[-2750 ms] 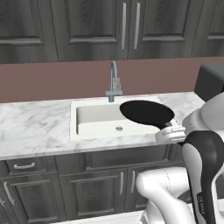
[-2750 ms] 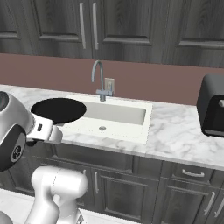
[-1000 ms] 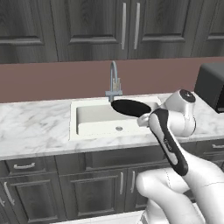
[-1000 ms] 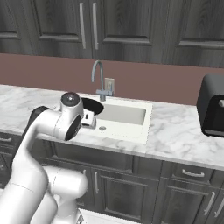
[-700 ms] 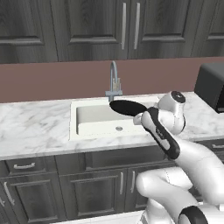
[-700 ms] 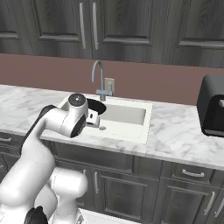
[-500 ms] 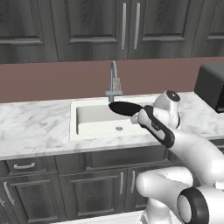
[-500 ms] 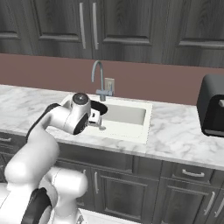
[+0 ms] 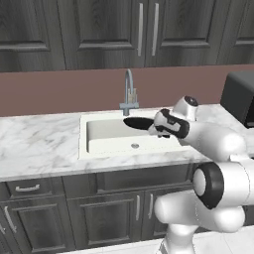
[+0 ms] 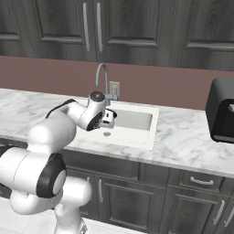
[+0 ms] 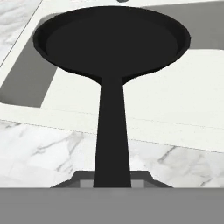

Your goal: Move the pot and pan from the stove into the sink.

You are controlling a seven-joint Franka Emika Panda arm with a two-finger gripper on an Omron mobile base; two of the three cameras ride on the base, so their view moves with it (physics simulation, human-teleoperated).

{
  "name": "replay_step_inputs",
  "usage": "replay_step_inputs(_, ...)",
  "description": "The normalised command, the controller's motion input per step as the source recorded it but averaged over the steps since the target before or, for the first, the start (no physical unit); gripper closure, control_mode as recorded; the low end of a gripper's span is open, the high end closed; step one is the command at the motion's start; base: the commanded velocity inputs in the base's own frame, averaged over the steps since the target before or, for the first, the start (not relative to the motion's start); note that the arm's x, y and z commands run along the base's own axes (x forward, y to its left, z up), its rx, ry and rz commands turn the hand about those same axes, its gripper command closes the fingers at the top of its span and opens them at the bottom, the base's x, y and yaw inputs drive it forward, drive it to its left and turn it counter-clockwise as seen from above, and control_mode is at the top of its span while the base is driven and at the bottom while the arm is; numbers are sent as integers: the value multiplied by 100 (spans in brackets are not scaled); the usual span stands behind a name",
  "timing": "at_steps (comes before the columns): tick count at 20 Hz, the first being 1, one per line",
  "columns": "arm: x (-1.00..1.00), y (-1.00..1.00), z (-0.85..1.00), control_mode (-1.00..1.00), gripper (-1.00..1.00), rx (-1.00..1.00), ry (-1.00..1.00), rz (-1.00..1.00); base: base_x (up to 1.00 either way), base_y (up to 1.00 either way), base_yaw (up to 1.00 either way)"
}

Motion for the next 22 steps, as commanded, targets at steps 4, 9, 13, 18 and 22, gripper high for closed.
replay_step_inputs(4,7,-28,-10,-100,100,0,1,9,0,0,0)
replay_step_inputs(9,2,0,-9,-100,100,0,0,0,0,0,0)
replay_step_inputs(13,18,0,-30,-100,100,-3,2,0,0,0,0)
replay_step_inputs(18,30,0,-43,-100,100,-6,2,0,0,0,0)
replay_step_inputs(22,72,0,-37,-100,100,-2,0,0,0,0,0)
